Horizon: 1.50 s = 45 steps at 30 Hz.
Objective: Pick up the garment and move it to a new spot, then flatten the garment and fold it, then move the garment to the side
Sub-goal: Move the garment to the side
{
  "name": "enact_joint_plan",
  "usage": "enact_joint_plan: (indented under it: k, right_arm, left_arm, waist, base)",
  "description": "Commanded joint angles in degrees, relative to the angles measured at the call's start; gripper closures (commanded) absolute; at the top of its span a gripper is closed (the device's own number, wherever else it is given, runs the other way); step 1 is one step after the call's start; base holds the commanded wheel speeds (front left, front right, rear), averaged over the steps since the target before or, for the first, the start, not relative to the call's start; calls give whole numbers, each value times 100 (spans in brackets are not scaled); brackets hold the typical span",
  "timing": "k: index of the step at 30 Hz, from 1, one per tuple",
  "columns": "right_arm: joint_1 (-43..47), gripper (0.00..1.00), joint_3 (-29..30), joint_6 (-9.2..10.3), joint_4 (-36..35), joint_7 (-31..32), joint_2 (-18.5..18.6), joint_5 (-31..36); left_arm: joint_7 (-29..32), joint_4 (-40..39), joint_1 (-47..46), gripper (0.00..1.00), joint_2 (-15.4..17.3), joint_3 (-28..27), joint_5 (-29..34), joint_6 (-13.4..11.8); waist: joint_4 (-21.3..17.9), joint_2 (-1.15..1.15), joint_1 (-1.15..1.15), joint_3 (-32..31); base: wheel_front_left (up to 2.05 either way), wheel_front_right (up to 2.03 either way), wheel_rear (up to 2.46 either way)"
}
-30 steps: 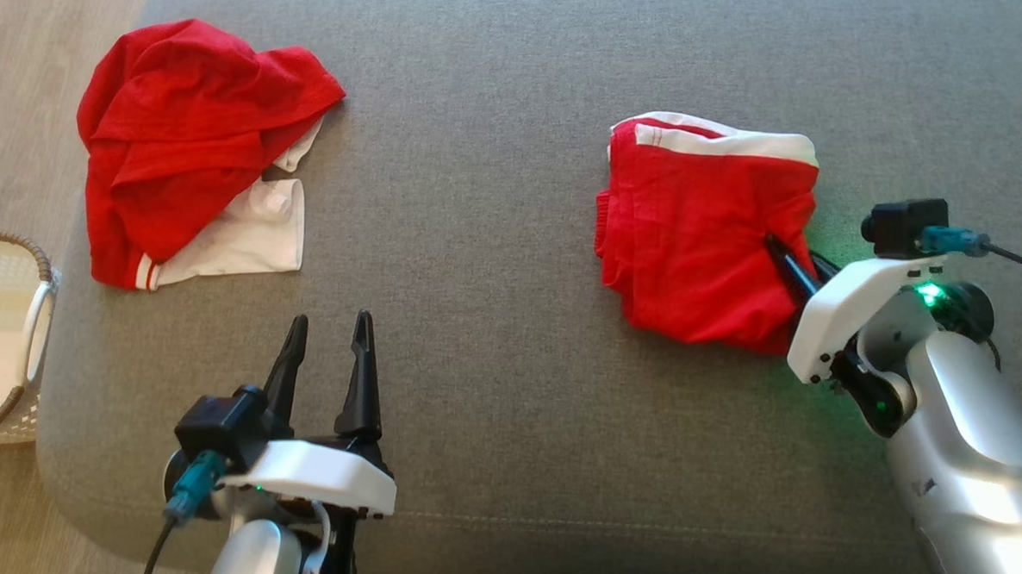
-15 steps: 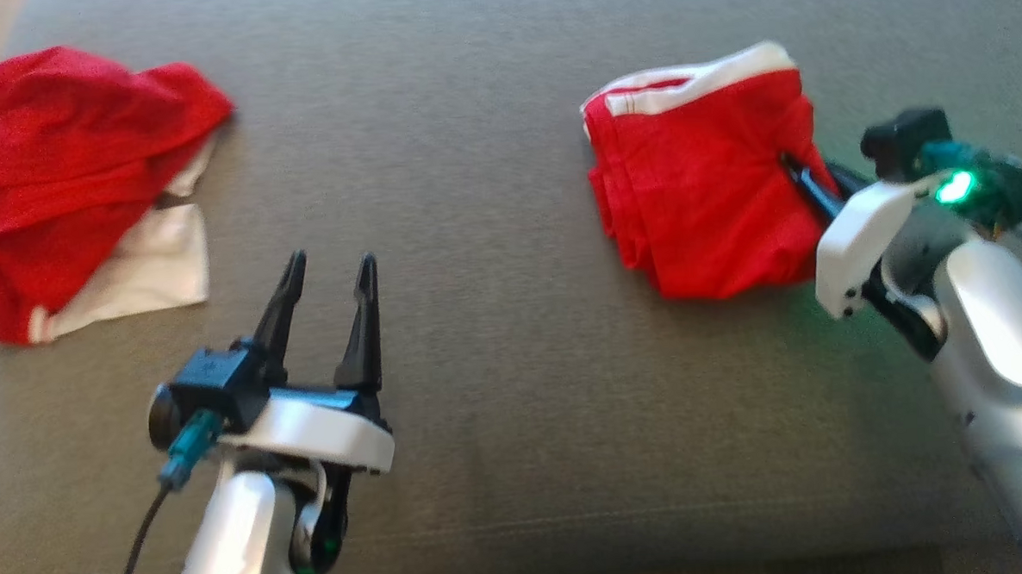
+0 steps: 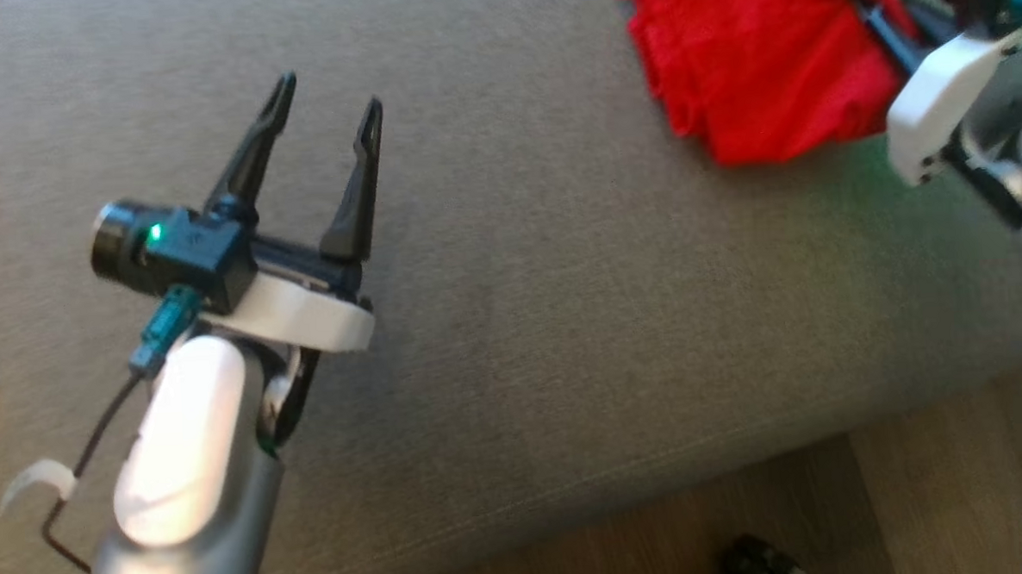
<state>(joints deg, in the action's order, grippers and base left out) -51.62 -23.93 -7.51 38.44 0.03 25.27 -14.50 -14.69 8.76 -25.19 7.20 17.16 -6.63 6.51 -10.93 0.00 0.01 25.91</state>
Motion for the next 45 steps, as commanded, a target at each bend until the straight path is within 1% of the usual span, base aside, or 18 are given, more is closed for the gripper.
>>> enact_joint_plan:
  k: [1, 6, 10, 16, 22, 23, 24, 29, 32, 34, 39, 45]
  right_arm:
    - [-203, 100, -80, 2, -116, -159, 286, 248]
    - [-467, 100, 301, 2, 101, -429, 404, 358]
    - [-503, 100, 610, 2, 234, -517, 386, 425]
    - [-504, 100, 1047, 2, 367, -608, 374, 589]
    - [-492, 100, 1498, 2, 477, -648, 213, 722]
    - [-492, 15, 1577, 2, 488, -663, 189, 755]
    - [-487, 0, 1664, 2, 502, -675, 149, 749]
    - [-515, 0, 2057, 2, 432, -787, 104, 904]
    - [-510, 0, 2283, 2, 286, -859, 68, 1144]
    - [-470, 0, 2375, 2, 138, -896, -28, 1275]
    - [-253, 0, 2312, 2, -363, -887, -390, 1399]
    - [305, 0, 2051, 2, -1045, -811, -821, 1231]
  left_arm:
    - [-28, -221, -243, 0, 154, -120, 52, 15]
    - [82, -436, -630, 0, 306, -183, 35, 24]
    - [241, -686, -760, 0, 427, -216, 33, 24]
    - [377, -932, -727, 0, 508, -237, -4, 6]
    - [462, -1065, -563, 0, 563, -248, -58, -43]
    - [467, -1079, -542, 0, 566, -249, -70, -51]
    - [469, -1090, -523, 0, 567, -253, -84, -60]
    - [418, -1052, -434, 0, 553, -273, -161, -108]
    - [320, -942, -365, 0, 499, -273, -219, -143]
    - [232, -829, -296, 0, 431, -266, -268, -171]
    - [53, -525, -37, 0, 225, -288, -414, -259]
    - [-22, -305, 414, 0, 8, -375, -550, -356]
  waist:
    - [-352, 0, -1, 366]
    - [-562, 0, -1, 599]
    - [-677, 0, -1, 737]
    - [-742, 0, -1, 826]
    - [-753, 0, -1, 888]
    - [-742, 0, -1, 893]
    - [-728, 0, -1, 896]
    - [-608, 0, -1, 821]
    - [-498, 0, -1, 654]
    - [-398, 0, -1, 460]
    - [-95, 0, -1, -167]
    - [383, 0, -1, -918]
  base:
    - [0, 0, 0]
    - [0, 0, 0]
    - [0, 0, 0]
    - [0, 0, 0]
    - [0, 0, 0]
    - [0, 0, 0]
    - [0, 0, 0]
    - [0, 0, 0]
    - [0, 0, 0]
    - [0, 0, 0]
    - [0, 0, 0]
    - [0, 0, 0]
